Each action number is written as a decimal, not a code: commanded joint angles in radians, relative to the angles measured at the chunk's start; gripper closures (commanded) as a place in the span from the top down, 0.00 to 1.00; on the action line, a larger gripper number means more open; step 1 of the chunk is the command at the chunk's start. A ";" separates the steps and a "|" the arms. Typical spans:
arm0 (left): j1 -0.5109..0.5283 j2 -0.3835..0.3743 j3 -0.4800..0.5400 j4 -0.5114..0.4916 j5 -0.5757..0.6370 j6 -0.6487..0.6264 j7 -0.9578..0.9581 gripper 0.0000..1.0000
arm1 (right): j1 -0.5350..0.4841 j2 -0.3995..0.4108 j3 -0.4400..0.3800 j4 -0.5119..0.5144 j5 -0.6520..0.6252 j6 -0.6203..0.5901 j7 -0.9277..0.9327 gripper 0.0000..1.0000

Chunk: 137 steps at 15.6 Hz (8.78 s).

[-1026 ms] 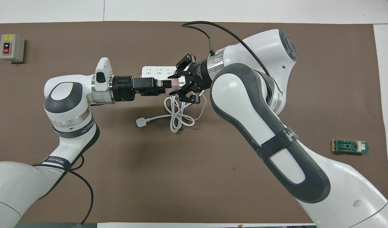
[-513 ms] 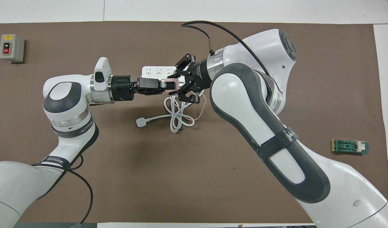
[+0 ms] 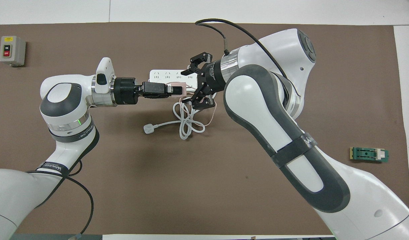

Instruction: Plug charger into power strip

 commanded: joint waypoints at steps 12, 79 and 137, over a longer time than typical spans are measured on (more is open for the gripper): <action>0.062 -0.112 0.006 0.140 0.792 0.149 0.196 0.00 | -0.235 -0.077 -0.003 0.017 -0.160 -0.128 -0.066 1.00; -0.232 0.126 -0.005 0.157 1.658 0.525 0.224 0.00 | -0.437 -0.518 -0.009 -0.170 -0.879 -0.559 -1.591 1.00; 0.034 -0.221 -0.014 0.347 1.509 0.002 0.029 1.00 | -0.467 -0.521 -0.009 -0.170 -0.862 -0.576 -1.623 1.00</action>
